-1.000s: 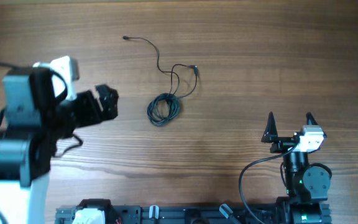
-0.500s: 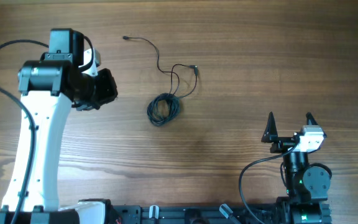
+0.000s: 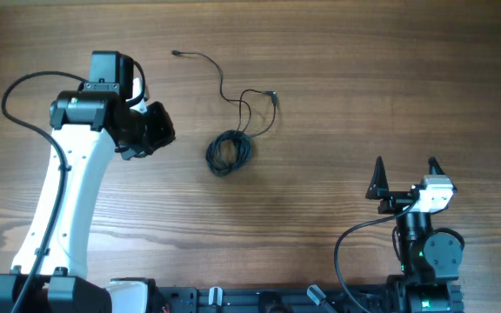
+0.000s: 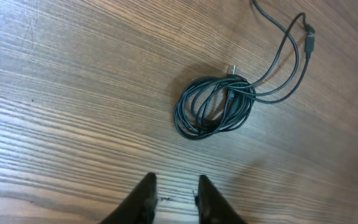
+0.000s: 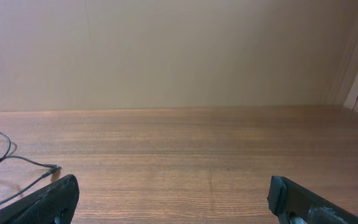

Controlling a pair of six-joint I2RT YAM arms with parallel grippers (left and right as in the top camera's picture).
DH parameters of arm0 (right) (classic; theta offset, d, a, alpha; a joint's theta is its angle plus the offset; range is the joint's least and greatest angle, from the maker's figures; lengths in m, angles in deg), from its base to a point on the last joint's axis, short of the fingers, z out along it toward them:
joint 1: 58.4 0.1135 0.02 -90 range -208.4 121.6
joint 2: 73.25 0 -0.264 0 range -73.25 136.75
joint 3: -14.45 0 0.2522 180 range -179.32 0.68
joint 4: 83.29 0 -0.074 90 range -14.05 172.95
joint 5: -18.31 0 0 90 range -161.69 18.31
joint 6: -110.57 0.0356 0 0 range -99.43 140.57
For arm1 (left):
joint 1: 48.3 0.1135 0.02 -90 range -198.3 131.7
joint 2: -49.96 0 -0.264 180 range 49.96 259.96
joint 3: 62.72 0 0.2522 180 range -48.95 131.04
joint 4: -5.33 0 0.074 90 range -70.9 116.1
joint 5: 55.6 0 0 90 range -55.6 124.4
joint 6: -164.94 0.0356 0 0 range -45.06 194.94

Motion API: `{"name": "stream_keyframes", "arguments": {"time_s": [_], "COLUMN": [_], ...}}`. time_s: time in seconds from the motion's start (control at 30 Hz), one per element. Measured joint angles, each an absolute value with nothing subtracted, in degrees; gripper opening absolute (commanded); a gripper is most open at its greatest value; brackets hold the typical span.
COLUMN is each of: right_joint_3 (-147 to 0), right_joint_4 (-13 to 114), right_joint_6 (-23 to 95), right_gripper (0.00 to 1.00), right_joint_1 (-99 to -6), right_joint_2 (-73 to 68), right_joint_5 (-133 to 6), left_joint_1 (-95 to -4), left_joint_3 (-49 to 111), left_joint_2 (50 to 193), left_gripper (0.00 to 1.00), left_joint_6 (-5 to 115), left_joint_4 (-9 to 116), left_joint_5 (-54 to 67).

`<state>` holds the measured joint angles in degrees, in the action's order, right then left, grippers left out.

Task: Untangle cables
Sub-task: 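Lift the left arm and swing it toward the black cable coil, then position the open left gripper above the cable coil's left side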

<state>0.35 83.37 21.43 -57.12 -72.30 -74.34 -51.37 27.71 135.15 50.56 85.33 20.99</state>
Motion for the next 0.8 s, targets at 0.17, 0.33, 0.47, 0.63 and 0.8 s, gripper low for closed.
{"name": "stream_keyframes", "arguments": {"time_s": [0.17, 0.33, 0.47, 0.63, 0.8], "right_joint_3": [0.3, 0.3, 0.3, 0.3, 0.3], "right_joint_4": [83.4, 83.4, 83.4, 83.4, 83.4], "right_joint_6": [21.4, 21.4, 21.4, 21.4, 21.4], "right_gripper": [1.00, 1.00, 1.00, 1.00, 1.00], "right_joint_1": [-57.1, -57.1, -57.1, -57.1, -57.1], "right_joint_2": [-72.3, -72.3, -72.3, -72.3, -72.3], "right_joint_5": [-74.3, -74.3, -74.4, -74.3, -74.3], "left_joint_1": [-52.9, -55.5, -57.0, -57.5, -57.5], "left_joint_3": [27.4, 27.4, 27.4, 27.4, 27.4], "left_joint_2": [135.4, 137.6, 139.3, 141.3, 142.3], "left_gripper": [0.56, 0.67, 0.70, 0.71, 0.71], "left_joint_6": [50.1, 48.8, 48.7, 48.4, 48.0], "left_joint_4": [84.0, 82.5, 81.0, 79.9, 77.9], "left_joint_5": [21.0, 21.4, 21.7, 21.7, 21.7]}}
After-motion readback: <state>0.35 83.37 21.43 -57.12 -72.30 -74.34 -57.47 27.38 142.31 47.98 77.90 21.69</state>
